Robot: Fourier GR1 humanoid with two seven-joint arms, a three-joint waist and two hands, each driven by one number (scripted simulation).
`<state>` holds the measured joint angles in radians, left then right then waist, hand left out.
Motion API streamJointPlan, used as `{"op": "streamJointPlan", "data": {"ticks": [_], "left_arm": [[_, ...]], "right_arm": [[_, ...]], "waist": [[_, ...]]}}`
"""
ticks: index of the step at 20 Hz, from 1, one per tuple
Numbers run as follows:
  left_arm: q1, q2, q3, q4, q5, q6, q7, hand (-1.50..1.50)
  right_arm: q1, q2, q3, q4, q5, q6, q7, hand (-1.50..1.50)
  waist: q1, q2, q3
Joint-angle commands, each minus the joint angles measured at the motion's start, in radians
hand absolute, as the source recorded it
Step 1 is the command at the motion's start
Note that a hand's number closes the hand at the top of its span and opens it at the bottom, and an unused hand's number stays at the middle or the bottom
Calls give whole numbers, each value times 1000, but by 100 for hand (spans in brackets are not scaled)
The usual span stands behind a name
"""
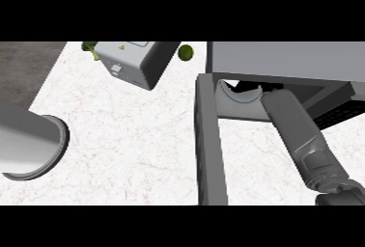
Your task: Pick up the milk, place it into the microwave and close the microwave
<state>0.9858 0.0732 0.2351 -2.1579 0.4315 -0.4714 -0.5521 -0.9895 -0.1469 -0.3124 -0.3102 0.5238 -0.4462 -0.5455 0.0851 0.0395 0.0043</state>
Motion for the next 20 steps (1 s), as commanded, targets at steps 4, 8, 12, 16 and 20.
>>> {"op": "streamJointPlan", "data": {"ticks": [4, 8, 12, 16, 20], "left_arm": [[-56, 17, 16, 24, -17, 13, 16, -150], [-96, 54, 33, 19, -13, 12, 41, -150], [-125, 54, 17, 26, -31, 7, 41, -150], [-128, 37, -16, 6, -69, 10, 46, -150], [-168, 28, -45, 54, -111, 10, 49, -150]], "right_arm": [[-20, -43, -52, 61, -14, -115, -47, -150], [-52, -75, -4, 121, 50, -116, -19, -150], [-66, -23, -21, 148, 27, -66, -43, -150], [-54, -15, -52, 150, -5, -33, -94, -150], [-63, -1, -71, 161, -29, 45, -134, -150]], "waist": [[26, 13, 0], [33, 18, -1], [34, 14, 0], [30, 11, 1], [16, 5, 0]]}}
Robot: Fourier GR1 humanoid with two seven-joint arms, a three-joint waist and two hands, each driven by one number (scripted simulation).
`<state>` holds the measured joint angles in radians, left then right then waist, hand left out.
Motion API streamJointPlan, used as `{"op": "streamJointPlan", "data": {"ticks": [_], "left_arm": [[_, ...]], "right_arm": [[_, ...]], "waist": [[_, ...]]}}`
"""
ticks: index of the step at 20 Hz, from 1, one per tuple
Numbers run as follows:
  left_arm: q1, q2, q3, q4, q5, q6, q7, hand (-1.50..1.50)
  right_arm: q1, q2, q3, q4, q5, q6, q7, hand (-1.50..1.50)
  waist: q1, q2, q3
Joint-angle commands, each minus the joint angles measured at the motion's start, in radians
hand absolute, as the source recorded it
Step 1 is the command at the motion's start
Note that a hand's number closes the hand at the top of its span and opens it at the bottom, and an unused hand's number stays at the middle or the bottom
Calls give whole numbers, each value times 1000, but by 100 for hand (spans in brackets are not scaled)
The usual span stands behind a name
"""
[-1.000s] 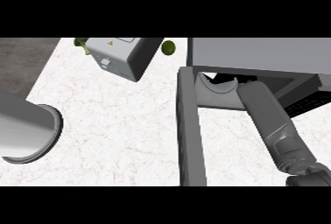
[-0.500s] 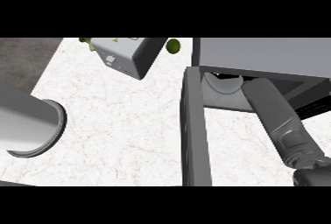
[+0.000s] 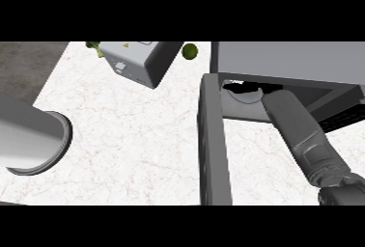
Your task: Pick up the milk, place it into the microwave and close the microwave
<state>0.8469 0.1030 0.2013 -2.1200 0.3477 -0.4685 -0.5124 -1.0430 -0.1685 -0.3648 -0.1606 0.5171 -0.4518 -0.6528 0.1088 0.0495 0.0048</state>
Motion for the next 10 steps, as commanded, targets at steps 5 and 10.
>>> {"op": "streamJointPlan", "data": {"ticks": [5, 10], "left_arm": [[28, -43, -78, -38, -46, -13, 18, -150], [-6, -56, -132, -63, -101, 0, 54, -150]], "right_arm": [[5, 26, -53, 11, -61, 117, -81, -150], [61, -17, -80, 10, -101, 278, -173, -150]], "waist": [[-22, -18, -1], [-55, -27, -2]]}}
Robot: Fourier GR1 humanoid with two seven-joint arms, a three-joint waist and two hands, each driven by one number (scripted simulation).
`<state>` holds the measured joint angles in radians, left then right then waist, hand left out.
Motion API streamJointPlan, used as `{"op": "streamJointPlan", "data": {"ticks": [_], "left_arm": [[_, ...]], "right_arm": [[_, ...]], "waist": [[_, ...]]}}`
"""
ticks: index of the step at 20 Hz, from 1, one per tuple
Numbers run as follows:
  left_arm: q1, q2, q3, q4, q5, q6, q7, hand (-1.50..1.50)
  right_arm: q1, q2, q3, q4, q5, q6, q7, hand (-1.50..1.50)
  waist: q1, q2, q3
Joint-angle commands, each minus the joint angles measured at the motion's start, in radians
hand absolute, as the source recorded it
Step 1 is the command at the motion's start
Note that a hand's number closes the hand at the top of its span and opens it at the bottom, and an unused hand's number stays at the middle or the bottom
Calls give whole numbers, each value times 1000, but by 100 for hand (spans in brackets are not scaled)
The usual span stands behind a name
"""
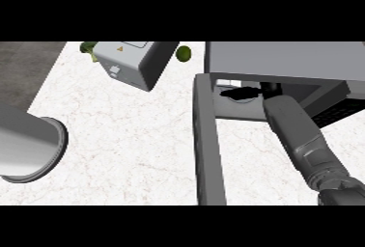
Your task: Pick up the milk, place it into the microwave and close the microwave
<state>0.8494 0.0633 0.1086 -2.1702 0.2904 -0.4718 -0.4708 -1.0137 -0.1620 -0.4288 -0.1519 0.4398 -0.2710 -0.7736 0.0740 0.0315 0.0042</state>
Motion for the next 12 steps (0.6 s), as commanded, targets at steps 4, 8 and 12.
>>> {"op": "streamJointPlan", "data": {"ticks": [4, 8, 12], "left_arm": [[4, -33, -74, -42, -77, -2, 23, -150], [-25, -62, -159, -77, -164, 48, 86, -150], [-59, -63, -274, -45, -268, 107, 72, -150]], "right_arm": [[50, -8, -15, 1, -35, 139, -50, -150], [135, 31, -6, -35, -52, 179, -129, -150], [187, 58, 10, -84, -68, 214, -132, -150]], "waist": [[-32, -18, -2], [-62, -29, -3], [-75, -35, -4]]}}
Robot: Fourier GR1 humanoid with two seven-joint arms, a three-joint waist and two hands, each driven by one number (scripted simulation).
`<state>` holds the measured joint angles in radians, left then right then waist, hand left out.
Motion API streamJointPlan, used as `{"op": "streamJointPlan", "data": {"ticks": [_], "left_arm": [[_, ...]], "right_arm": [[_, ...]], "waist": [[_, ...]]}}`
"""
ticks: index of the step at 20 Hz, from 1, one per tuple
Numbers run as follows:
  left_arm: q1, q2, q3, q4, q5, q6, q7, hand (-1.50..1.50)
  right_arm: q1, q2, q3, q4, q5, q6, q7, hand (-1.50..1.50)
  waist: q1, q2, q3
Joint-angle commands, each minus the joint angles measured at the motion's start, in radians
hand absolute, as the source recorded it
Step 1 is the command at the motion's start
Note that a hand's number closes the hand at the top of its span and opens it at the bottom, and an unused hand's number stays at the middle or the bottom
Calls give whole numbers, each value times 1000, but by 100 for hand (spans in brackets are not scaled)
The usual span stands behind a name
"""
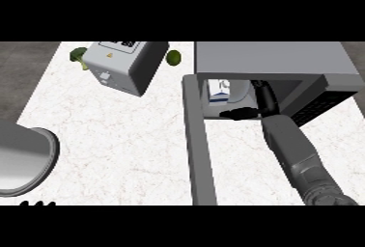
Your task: Pick up the milk, place it into the microwave and close the microwave
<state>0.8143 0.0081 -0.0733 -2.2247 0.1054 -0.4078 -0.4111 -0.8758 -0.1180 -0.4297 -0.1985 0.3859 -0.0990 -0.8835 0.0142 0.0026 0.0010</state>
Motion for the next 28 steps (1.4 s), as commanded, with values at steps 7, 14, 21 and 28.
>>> {"op": "streamJointPlan", "data": {"ticks": [7, 14, 21, 28], "left_arm": [[-156, -8, -195, -16, -109, 122, 181, -150], [-314, -8, -246, 124, -220, 125, 230, 150], [-482, -8, -269, 247, -274, 154, 320, 150], [-712, -8, -301, 488, -318, 146, 373, 150]], "right_arm": [[247, 42, 63, -156, -28, 153, -69, -150], [430, 54, 110, -375, -61, 262, -56, -150], [672, 20, 139, -721, -125, 373, 40, -150], [918, -5, 131, -1012, -165, 395, 102, -150]], "waist": [[-48, -13, -2], [-69, -17, -3], [-68, -14, -4], [-65, -5, -3]]}}
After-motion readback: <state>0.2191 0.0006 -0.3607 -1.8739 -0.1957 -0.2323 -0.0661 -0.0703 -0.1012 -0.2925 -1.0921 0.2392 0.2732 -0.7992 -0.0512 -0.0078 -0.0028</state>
